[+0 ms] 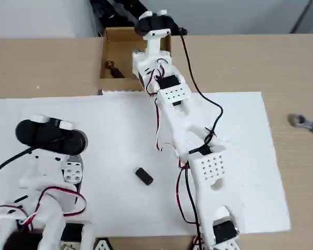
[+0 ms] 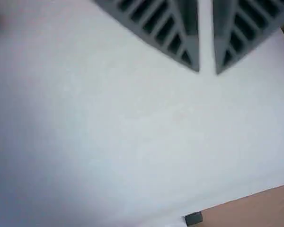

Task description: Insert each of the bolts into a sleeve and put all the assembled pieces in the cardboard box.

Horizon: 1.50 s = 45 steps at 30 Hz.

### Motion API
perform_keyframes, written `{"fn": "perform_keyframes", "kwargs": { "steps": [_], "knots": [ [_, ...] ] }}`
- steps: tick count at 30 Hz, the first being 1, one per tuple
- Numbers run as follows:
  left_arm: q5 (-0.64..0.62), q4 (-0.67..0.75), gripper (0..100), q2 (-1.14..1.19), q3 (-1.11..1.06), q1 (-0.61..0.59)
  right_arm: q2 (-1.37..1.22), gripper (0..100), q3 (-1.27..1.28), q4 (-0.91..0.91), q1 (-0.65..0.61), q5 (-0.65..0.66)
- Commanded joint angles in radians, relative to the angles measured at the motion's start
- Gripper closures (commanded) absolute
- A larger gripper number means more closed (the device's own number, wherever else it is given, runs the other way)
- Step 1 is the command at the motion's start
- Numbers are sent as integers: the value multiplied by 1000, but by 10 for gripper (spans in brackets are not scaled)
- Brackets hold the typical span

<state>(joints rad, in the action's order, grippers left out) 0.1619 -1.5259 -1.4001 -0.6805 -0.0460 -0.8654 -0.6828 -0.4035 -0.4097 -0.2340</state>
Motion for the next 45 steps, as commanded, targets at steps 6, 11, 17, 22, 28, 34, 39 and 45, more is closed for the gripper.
{"fn": "perform_keyframes", "kwargs": {
  "steps": [6,11,17,22,28,34,39,45],
  "knots": [
    [-95,2,939,6,12,-5,222,834,-52,-283,-10,-9],
    [-141,21,898,8,5,-5,363,997,-52,-527,-2,-11],
    [-141,57,886,8,-67,-5,490,987,-52,-823,16,-15],
    [-146,72,879,32,-91,-44,615,987,-52,-1090,12,-17],
    [-147,160,879,203,-88,-227,765,987,-21,-1273,18,-43],
    [-147,196,878,322,-82,-255,1026,991,212,-1273,-18,-66],
    [-213,193,875,417,-21,-290,1325,991,522,-1270,-64,-64],
    [-245,123,863,730,136,-410,1633,991,763,-1230,-48,-66]
  ]
}}
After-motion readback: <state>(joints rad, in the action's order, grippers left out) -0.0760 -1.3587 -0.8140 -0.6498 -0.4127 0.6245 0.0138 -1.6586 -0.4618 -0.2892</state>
